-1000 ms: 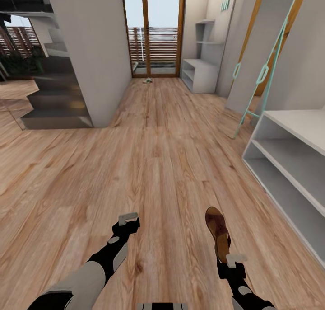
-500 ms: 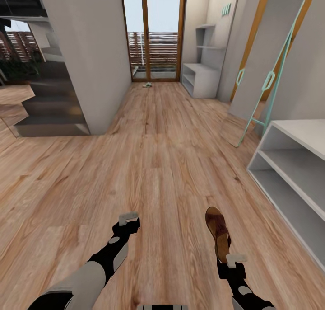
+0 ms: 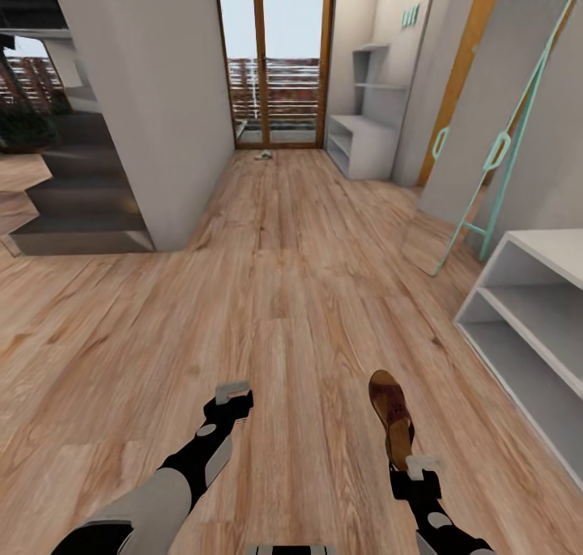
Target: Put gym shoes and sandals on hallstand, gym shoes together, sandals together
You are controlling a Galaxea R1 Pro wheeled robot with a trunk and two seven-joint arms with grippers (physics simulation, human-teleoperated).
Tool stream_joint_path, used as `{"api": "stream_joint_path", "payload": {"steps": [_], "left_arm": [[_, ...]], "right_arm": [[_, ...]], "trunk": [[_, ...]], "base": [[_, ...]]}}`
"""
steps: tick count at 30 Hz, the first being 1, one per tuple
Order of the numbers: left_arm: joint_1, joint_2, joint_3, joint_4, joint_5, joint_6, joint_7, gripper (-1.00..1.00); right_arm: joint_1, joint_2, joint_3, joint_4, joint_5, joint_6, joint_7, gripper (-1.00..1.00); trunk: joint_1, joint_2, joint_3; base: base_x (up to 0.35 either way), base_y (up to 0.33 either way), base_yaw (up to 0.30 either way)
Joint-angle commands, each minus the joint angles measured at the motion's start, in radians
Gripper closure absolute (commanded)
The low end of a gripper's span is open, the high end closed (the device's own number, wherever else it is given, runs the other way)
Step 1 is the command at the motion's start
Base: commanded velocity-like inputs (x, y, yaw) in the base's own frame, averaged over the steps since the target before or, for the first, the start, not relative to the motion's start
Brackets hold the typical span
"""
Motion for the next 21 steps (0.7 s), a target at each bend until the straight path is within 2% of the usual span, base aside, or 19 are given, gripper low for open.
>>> {"api": "stream_joint_path", "payload": {"steps": [1,11,21], "left_arm": [[-0.001,-0.001,0.004,0.001,0.006,-0.004,-0.003,-1.00],[-0.001,-0.001,0.006,0.000,0.006,-0.007,-0.004,-1.00],[-0.001,-0.003,0.003,0.000,0.007,-0.005,-0.008,-1.00]], "right_arm": [[-0.001,0.000,-0.001,0.001,0.009,-0.001,-0.006,1.00],[-0.001,0.000,-0.002,0.002,0.007,-0.001,-0.006,1.00],[-0.001,0.000,0.000,0.002,0.006,-0.001,-0.006,1.00]], "trunk": [[0.000,0.000,-0.001],[0.000,0.000,-0.001],[0.000,0.000,-0.001]], "base": [[0.350,0.000,0.000],[0.316,0.000,0.000],[0.131,0.000,0.000]]}}
